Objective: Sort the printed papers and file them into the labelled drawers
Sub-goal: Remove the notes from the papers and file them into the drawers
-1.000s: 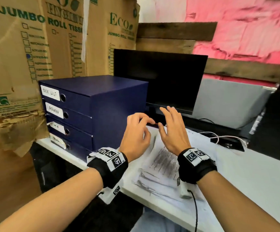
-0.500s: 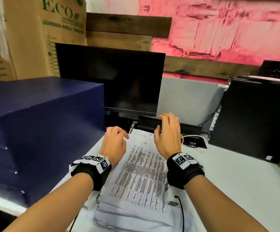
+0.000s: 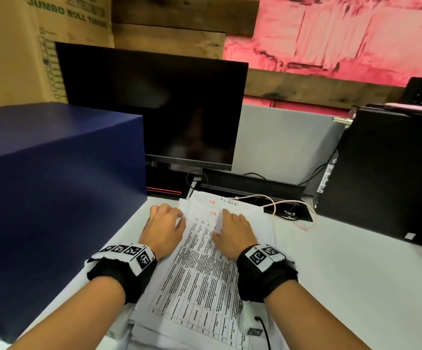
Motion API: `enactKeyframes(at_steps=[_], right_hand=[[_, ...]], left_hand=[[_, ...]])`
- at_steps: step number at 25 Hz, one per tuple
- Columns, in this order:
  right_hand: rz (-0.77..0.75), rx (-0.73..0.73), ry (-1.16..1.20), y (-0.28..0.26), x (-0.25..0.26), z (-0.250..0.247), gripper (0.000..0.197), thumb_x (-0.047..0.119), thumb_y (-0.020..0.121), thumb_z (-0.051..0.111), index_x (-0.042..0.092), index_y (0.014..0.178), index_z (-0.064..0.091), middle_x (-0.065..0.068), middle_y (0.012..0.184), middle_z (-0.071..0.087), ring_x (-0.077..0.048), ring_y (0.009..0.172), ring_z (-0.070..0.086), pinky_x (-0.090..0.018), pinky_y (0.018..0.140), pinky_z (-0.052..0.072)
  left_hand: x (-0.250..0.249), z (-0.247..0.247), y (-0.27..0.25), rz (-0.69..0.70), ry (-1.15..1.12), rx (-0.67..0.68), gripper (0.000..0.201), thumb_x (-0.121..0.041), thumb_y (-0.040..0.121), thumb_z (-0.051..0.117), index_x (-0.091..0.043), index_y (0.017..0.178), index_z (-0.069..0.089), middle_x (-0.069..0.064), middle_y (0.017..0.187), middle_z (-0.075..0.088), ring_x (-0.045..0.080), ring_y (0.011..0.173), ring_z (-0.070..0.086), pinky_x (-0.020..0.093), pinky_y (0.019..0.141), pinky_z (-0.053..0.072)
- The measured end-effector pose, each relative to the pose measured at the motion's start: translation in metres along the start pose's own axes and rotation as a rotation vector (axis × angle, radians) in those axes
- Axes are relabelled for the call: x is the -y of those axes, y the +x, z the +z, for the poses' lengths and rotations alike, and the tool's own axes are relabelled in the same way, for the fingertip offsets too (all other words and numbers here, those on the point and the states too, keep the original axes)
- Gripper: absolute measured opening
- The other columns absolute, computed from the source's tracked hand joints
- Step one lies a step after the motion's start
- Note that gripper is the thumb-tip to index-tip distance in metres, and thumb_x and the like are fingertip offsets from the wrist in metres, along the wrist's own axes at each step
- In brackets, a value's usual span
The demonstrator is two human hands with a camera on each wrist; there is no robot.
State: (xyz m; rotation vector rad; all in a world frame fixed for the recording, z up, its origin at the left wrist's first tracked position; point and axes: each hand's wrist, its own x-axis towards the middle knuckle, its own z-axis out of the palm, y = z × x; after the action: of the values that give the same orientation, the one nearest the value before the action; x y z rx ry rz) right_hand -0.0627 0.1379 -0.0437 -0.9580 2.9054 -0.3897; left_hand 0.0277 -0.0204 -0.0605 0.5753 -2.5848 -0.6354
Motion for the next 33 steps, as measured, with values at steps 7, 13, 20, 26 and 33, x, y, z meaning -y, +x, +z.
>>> enactKeyframes(at_steps=[7,13,20,26,33], right_hand=[[0.027,-0.067,0.052,-0.003,0.001,-0.006,0.047,0.031,0.096,0.054,0.022,0.14,0.038,-0.011,0.134,0.041,-0.03,0.123,0.041,-0.037,0.101,0.039],[0.022,-0.15,0.044,-0.006,0.005,-0.013,0.026,0.037,0.093,0.06,0.016,0.106,0.068,-0.007,0.114,0.055,-0.026,0.112,0.046,-0.034,0.089,0.044],[-0.158,-0.309,0.062,-0.01,0.015,-0.02,0.007,0.027,0.087,0.067,0.023,0.092,0.066,0.002,0.101,0.063,-0.019,0.102,0.051,-0.028,0.085,0.039],[-0.171,-0.262,0.056,-0.009,0.012,-0.02,0.016,0.034,0.089,0.066,0.018,0.09,0.071,-0.001,0.092,0.066,-0.02,0.096,0.051,-0.029,0.081,0.039],[-0.184,-0.288,0.082,-0.01,0.012,-0.019,0.03,0.023,0.096,0.055,0.022,0.124,0.064,-0.002,0.114,0.067,-0.022,0.113,0.05,-0.033,0.096,0.042]], left_hand=[[0.001,-0.003,-0.001,0.032,-0.04,-0.034,0.026,-0.033,0.098,0.044,-0.02,0.106,0.065,-0.005,0.11,0.051,0.01,0.112,0.032,0.028,0.097,0.039],[-0.005,-0.005,-0.003,0.081,-0.018,0.011,0.051,-0.049,0.098,0.033,-0.017,0.076,0.066,-0.007,0.084,0.053,0.011,0.094,0.04,0.026,0.083,0.035],[-0.003,-0.001,-0.002,0.091,-0.033,0.053,0.038,-0.036,0.098,0.045,-0.02,0.065,0.054,-0.004,0.071,0.055,0.014,0.08,0.047,0.031,0.07,0.042],[0.003,0.002,0.002,0.104,-0.047,0.003,0.023,-0.026,0.101,0.04,-0.023,0.108,0.061,-0.008,0.102,0.06,0.013,0.101,0.049,0.027,0.087,0.043],[-0.008,-0.004,-0.004,0.215,-0.167,0.01,0.036,-0.052,0.096,0.036,-0.028,0.097,0.064,-0.014,0.088,0.062,0.003,0.091,0.052,0.024,0.08,0.044]])
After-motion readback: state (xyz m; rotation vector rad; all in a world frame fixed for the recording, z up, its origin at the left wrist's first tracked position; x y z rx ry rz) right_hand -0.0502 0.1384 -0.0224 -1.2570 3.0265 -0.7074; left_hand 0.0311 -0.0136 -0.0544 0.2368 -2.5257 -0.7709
